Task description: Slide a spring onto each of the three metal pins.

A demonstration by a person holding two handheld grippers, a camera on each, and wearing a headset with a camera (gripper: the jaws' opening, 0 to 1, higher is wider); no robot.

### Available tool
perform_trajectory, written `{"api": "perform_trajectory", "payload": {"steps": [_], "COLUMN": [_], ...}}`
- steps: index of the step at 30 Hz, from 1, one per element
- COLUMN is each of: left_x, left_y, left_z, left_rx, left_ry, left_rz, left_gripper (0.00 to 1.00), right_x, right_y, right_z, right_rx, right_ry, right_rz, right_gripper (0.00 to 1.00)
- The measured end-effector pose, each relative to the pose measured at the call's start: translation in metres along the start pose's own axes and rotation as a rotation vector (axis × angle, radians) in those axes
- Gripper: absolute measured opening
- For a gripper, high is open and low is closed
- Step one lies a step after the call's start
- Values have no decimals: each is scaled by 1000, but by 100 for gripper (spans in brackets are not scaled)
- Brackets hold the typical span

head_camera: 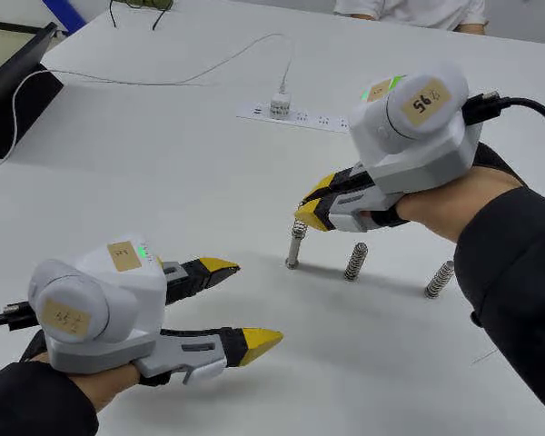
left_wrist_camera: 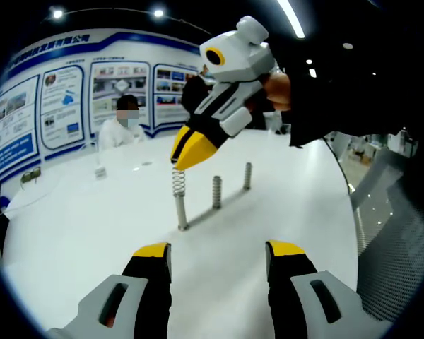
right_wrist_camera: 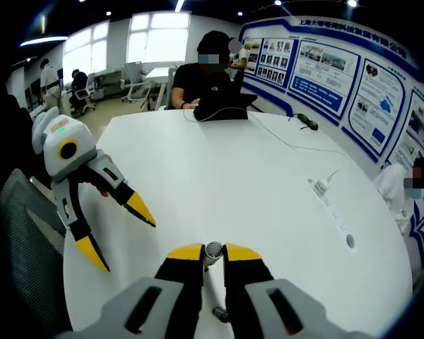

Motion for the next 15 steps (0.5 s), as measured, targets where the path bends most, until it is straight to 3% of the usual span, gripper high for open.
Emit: {"api": "perform_trajectory", "payload": {"steps": [15], "left_x": [0], "left_y": [0], "left_z": [1], "left_rx": [-1], "left_ry": [1], "left_rz": [-3], "left_gripper": [54], "right_x": [1], "right_y": [1], "right_z": [-3], "right_rx": [-8], "right_ry": [4], "right_rz": [5], "right_gripper": [12]}}
Point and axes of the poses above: the centre of the closed fingertips' face, and the gripper's own axes: z roughly backward along the fingers, x roughly to its right, y roughly out of its top, the point moved 3 cm from there along z, roughly backward along the fingers, and after that the axes turned 9 degrees about -x, right-handed, at the moved point
